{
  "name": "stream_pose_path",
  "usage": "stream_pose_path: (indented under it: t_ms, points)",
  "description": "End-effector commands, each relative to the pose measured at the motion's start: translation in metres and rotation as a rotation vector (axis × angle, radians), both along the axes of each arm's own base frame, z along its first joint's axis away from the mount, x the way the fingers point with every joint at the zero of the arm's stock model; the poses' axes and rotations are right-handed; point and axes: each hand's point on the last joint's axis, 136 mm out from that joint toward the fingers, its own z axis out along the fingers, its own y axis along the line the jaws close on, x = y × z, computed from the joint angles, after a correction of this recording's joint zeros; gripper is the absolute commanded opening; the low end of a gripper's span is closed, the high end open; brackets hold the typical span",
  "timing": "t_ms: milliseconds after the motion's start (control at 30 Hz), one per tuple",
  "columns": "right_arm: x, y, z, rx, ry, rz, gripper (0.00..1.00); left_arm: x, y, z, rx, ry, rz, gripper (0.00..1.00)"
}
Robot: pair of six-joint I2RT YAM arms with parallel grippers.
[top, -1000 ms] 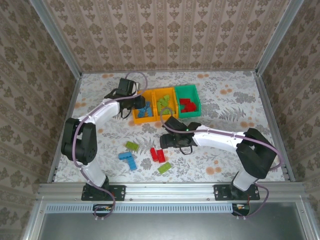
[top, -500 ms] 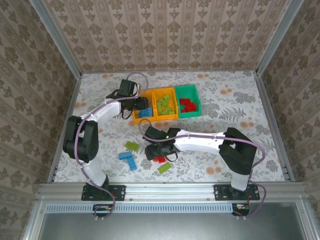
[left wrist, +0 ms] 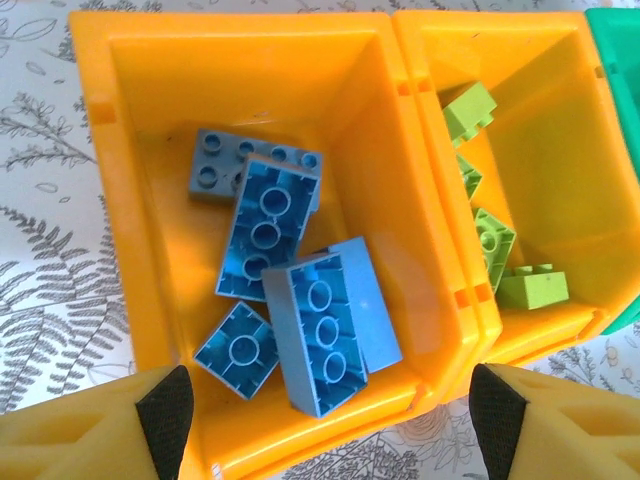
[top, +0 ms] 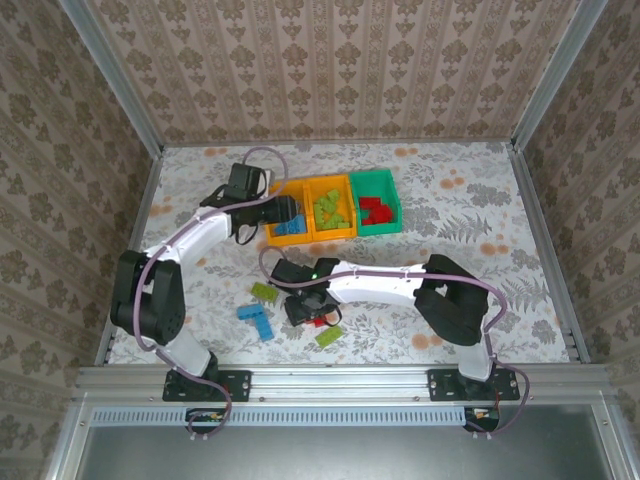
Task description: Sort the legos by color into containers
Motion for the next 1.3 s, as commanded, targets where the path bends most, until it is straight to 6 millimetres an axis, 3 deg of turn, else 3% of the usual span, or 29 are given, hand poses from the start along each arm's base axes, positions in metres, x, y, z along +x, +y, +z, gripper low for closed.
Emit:
stream_pose_path:
  t_ms: [0,200,567,667,833,967,1267]
  points:
    - [-0.002,-0.011,-0.008,-0.093,0.009,0.018,0.53,-0.005,0.011,0.001,0.009,-0.003,0.015,0.77]
    - [0.005,-0.016,-0.006,-0.17,-0.024,0.033,0.45,-0.009,0.02,-0.002,0.013,0.003,0.029,0.77]
    - [0.031,-0.068,-0.007,-0.277,-0.055,-0.057,0.45,-0.016,0.032,-0.012,0.018,0.029,0.051,0.78]
    - [0.037,-0.082,-0.008,-0.268,-0.057,-0.083,0.47,-0.018,0.033,-0.013,0.02,0.033,0.054,0.78]
    - [0.049,-0.092,-0.004,-0.236,-0.074,-0.1,0.6,-0.018,0.034,-0.014,0.021,0.036,0.057,0.78]
    - [0.056,-0.095,0.002,-0.233,-0.091,-0.108,0.62,-0.019,0.035,-0.016,0.024,0.04,0.059,0.78]
    - [0.052,-0.07,0.016,-0.2,-0.146,-0.015,0.62,-0.022,0.037,-0.019,0.026,0.046,0.062,0.78]
